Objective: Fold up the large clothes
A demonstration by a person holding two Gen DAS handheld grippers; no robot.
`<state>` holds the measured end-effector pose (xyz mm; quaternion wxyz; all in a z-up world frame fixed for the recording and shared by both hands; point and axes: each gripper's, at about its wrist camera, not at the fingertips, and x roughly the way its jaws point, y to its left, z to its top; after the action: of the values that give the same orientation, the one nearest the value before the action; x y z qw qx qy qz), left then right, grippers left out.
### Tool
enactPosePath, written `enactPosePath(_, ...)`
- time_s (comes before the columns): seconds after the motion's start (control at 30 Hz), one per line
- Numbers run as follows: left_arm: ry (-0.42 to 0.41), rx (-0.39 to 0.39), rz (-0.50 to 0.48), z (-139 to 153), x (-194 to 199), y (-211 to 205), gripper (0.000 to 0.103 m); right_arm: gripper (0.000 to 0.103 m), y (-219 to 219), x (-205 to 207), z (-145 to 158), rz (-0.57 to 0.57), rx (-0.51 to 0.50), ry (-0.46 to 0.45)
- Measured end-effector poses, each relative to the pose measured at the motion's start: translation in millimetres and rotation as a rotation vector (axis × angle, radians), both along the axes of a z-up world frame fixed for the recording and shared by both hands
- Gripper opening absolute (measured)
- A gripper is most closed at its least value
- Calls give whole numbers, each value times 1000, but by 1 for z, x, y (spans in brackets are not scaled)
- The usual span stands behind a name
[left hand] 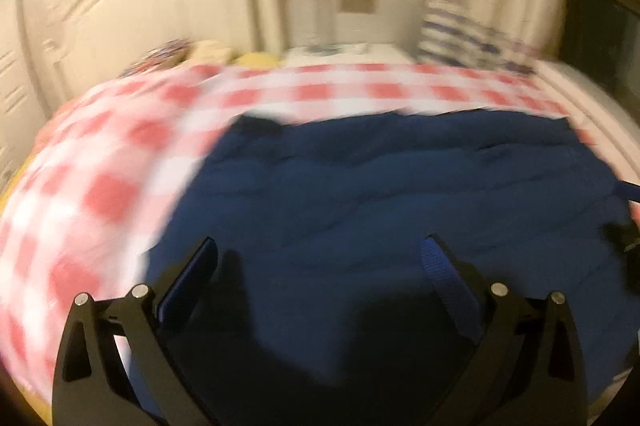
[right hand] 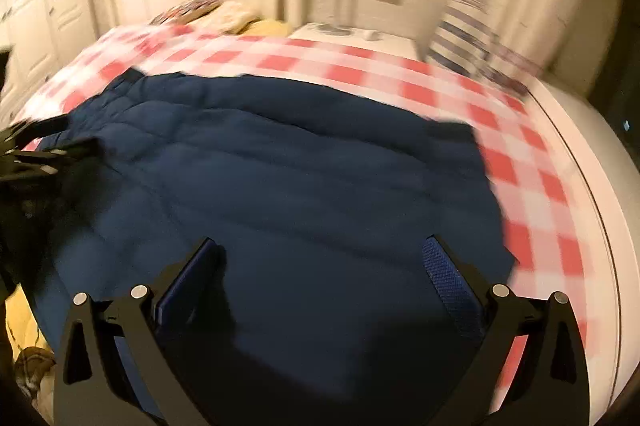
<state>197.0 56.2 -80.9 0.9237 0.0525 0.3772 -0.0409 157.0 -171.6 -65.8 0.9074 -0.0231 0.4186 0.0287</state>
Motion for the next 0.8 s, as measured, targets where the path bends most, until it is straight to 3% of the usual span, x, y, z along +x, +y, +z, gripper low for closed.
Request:
enactPosePath(0.1, 14, -104, -23, -8, 3, 25, 101, 98, -29, -13, -14, -25, 134, -4)
enactPosePath(0.23, 5, 36, -3, -9, 4, 3, 101, 98, -36, -37, -5, -71, 88, -56)
enactPosePath(0.33, 5, 31, -2, -9, 3, 4, 101, 98, -59, -75, 0, -118, 155, -117)
enactPosePath(0.47, 6, 18, -2, -9, -2, 6, 101, 98, -113, -145, -15, -231, 462, -197)
enactPosePath(0.6, 1, 31, 1, -10, 1, 11, 101, 95, -131, -190, -40, -210, 705, -229)
enactPosePath(0.8, 0, 31, -1, -10, 3, 12, 101, 92, -112, -182, -59, -197, 722, -178)
